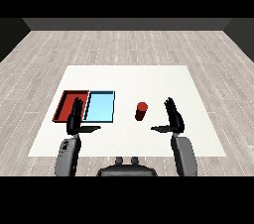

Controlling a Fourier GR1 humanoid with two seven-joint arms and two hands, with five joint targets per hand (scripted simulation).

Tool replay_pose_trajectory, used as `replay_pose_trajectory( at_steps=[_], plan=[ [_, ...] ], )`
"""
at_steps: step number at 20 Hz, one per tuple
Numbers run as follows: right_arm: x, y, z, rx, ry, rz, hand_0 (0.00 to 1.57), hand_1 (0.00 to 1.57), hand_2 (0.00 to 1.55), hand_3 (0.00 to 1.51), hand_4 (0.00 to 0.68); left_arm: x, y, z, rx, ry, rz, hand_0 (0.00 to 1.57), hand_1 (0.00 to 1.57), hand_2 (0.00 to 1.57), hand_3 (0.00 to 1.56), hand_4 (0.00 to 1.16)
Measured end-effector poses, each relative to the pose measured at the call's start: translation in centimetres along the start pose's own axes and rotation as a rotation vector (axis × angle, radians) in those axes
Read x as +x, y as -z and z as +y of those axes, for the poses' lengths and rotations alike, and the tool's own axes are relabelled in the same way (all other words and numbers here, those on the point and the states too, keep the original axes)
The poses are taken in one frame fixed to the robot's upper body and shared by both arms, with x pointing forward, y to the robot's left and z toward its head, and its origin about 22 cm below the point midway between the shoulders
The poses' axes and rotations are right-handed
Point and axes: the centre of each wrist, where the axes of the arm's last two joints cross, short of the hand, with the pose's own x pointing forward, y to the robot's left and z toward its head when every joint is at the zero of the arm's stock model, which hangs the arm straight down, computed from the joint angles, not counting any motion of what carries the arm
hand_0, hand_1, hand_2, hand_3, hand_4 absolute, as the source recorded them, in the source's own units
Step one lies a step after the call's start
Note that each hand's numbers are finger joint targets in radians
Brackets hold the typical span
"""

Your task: Pick the red can and put it in the red box

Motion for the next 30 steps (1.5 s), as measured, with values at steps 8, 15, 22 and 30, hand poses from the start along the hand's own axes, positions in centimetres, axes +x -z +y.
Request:
replay_pose_trajectory(
  at_steps=[8,15,22,30],
  plan=[
    [-0.4,0.1,0.9,-0.01,-0.002,-0.011,0.0,0.0,0.0,0.0,0.0,0.4,0.2,-0.4,0.009,-0.007,-0.026,0.0,0.0,0.0,0.0,0.0],
    [-1.4,0.7,0.2,-0.018,0.015,0.0,0.0,0.0,0.0,0.0,0.0,-0.1,0.0,-0.1,-0.004,-0.002,-0.033,0.0,0.0,0.0,0.0,0.0],
    [-2.4,1.8,1.2,-0.009,0.048,0.008,0.0,0.0,0.0,0.0,0.0,0.0,0.4,-0.7,0.006,-0.007,-0.032,0.0,0.0,0.0,0.0,0.0],
    [-3.9,3.8,2.4,-0.015,0.092,0.042,0.0,0.0,0.0,0.0,0.0,0.3,0.3,0.1,0.008,-0.025,-0.028,0.0,0.0,0.0,0.0,0.0]
  ],
)
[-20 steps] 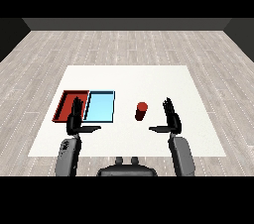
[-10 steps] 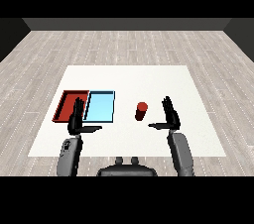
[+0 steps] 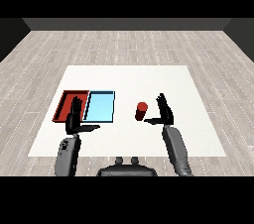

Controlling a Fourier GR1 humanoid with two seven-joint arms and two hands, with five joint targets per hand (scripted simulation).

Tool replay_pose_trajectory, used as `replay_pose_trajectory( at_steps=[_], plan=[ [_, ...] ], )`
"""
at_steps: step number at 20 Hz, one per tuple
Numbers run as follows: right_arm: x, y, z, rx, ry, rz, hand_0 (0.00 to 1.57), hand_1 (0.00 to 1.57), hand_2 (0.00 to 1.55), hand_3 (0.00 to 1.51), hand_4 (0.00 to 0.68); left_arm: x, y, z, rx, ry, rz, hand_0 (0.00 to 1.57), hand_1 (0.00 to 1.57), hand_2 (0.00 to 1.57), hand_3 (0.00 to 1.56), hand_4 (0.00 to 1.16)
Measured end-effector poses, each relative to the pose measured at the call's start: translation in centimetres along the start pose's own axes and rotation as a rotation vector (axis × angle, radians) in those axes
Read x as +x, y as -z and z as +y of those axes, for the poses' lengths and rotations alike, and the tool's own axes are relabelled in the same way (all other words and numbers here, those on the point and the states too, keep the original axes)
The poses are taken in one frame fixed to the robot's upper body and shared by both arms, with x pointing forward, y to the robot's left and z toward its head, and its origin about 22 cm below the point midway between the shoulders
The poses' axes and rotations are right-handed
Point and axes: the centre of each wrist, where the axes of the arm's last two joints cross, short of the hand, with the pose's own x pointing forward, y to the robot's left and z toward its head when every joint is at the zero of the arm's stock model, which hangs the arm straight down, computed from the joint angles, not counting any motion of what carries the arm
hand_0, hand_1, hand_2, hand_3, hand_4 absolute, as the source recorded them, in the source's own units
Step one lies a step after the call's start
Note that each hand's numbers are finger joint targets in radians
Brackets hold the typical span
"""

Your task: Pick the red can and put it in the red box

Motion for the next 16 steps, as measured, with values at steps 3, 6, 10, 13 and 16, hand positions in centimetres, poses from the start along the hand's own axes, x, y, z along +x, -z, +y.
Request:
replay_pose_trajectory(
  at_steps=[3,6,10,13,16],
  plan=[
    [-1.1,0.5,0.6,0.0,0.018,0.014,0.0,0.0,0.0,0.0,0.0,-0.3,-0.3,-0.1,-0.003,-0.007,-0.004,0.0,0.0,0.0,0.0,0.0],
    [-1.5,0.4,1.7,-0.002,0.037,0.023,0.0,0.0,0.0,0.0,0.0,-0.1,-0.4,-0.2,0.001,-0.013,-0.005,0.0,0.0,0.0,0.0,0.0],
    [-2.7,0.8,2.3,0.001,0.056,0.021,0.0,0.0,0.0,0.0,0.0,-0.1,-0.4,-0.2,0.0,-0.018,0.001,0.0,0.0,0.0,0.0,0.0],
    [-3.1,0.6,2.4,-0.003,0.074,0.031,0.0,0.0,0.0,0.0,0.0,0.2,-0.6,0.2,0.008,-0.021,-0.004,0.0,0.0,0.0,0.0,0.0],
    [-4.1,0.9,3.0,-0.009,0.088,0.035,0.0,0.0,0.0,0.0,0.0,0.5,-0.7,0.8,0.002,-0.021,-0.007,0.0,0.0,0.0,0.0,0.0]
  ],
)
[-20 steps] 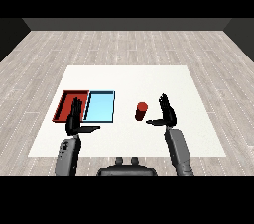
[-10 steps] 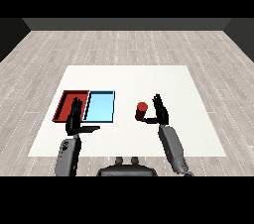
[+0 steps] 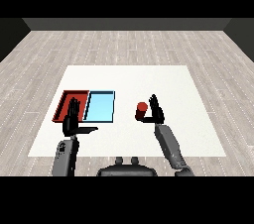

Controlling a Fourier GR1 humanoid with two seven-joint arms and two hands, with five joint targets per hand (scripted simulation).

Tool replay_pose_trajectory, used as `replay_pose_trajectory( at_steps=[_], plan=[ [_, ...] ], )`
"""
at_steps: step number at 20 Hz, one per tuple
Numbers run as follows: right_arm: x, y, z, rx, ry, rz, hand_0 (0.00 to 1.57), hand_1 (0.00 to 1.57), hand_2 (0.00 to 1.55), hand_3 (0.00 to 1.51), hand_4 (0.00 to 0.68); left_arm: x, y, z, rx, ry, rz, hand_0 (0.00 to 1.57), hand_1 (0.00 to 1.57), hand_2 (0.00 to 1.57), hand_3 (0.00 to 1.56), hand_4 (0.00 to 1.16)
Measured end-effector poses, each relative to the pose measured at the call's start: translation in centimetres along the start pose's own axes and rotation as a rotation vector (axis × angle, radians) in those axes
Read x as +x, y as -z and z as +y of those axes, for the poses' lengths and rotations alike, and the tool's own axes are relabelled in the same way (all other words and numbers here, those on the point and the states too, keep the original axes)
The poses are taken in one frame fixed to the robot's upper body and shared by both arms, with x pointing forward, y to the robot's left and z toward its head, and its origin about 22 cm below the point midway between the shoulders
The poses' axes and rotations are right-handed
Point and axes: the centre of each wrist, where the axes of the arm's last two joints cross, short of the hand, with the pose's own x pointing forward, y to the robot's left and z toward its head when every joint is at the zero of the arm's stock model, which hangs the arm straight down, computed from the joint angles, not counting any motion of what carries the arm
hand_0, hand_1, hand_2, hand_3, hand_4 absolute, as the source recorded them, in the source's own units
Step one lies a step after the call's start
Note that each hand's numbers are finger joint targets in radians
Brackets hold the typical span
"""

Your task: Pick the red can and put it in the red box

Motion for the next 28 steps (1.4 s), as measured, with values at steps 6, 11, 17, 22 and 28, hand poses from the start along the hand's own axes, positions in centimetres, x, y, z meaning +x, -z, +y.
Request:
replay_pose_trajectory(
  at_steps=[6,11,17,22,28],
  plan=[
    [-0.6,-0.3,0.0,-0.002,0.009,0.012,0.0,0.0,0.0,0.0,0.0,-0.2,-0.4,-1.0,-0.003,-0.006,-0.004,0.0,0.0,0.0,0.0,0.0],
    [-1.0,0.6,-0.1,-0.006,0.022,0.025,0.0,0.0,0.0,0.0,0.0,-0.2,-0.5,-0.4,0.004,-0.001,-0.001,0.0,0.0,0.0,0.0,0.0],
    [-1.2,0.9,0.7,0.007,0.023,0.024,0.0,0.0,0.0,0.0,0.0,-0.2,-0.1,-1.0,0.007,-0.007,-0.004,0.0,0.0,0.0,0.0,0.0],
    [-1.3,1.7,1.3,0.013,0.011,0.027,0.0,0.0,0.0,0.0,0.0,-0.3,0.5,-0.8,0.004,-0.005,0.001,0.0,0.0,0.0,0.0,0.0],
    [-1.4,2.5,1.4,0.005,0.015,0.045,0.0,0.0,0.0,0.0,0.0,0.3,0.6,-1.1,0.01,-0.001,-0.002,0.0,0.0,0.0,0.0,0.0]
  ],
)
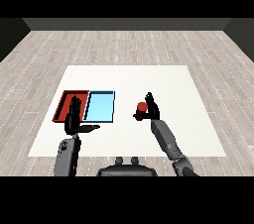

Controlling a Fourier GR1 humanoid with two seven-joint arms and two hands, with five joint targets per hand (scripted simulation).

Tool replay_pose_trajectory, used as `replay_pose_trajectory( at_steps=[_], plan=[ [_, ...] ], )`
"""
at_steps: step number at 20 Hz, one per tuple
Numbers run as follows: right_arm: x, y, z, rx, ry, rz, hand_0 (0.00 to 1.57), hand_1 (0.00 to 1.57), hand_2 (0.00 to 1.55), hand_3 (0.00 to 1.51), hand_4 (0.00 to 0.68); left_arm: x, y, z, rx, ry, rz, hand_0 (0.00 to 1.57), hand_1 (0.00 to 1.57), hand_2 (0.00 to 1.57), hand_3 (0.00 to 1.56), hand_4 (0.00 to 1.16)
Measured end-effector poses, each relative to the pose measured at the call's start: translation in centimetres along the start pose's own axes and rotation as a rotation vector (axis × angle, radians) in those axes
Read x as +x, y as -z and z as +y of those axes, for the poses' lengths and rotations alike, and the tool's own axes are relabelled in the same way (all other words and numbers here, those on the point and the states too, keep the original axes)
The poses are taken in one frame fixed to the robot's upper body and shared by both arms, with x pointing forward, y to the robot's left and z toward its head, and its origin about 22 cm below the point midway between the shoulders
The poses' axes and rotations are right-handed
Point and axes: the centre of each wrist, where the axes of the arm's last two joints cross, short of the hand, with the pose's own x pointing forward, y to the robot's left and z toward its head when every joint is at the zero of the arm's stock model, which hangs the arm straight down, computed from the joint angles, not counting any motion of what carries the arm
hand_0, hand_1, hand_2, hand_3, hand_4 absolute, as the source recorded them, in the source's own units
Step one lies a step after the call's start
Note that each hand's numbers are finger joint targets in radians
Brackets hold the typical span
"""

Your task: Pick the red can and put it in the red box

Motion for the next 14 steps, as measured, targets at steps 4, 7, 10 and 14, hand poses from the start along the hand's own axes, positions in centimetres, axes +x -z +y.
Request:
replay_pose_trajectory(
  at_steps=[4,7,10,14],
  plan=[
    [-0.6,0.2,0.3,-0.001,0.004,0.004,0.0,0.0,0.0,0.0,0.0,-0.4,-0.3,0.2,-0.004,0.003,-0.003,0.0,0.0,0.0,0.0,0.0],
    [-0.8,0.3,0.3,-0.001,0.005,0.011,0.0,0.0,0.0,0.0,0.0,0.3,-0.3,0.5,-0.004,0.007,-0.003,0.0,0.0,0.0,0.0,0.0],
    [-1.2,0.6,0.1,-0.002,-0.004,0.015,0.0,0.0,0.0,0.0,0.0,-0.3,-0.8,0.1,0.003,0.012,-0.008,0.0,0.0,0.0,0.0,0.0],
    [-1.3,0.3,0.2,0.005,-0.001,0.02,0.0,0.0,0.0,0.0,0.0,-0.5,-1.0,0.5,0.001,0.01,-0.015,0.0,0.0,0.0,0.0,0.0]
  ],
)
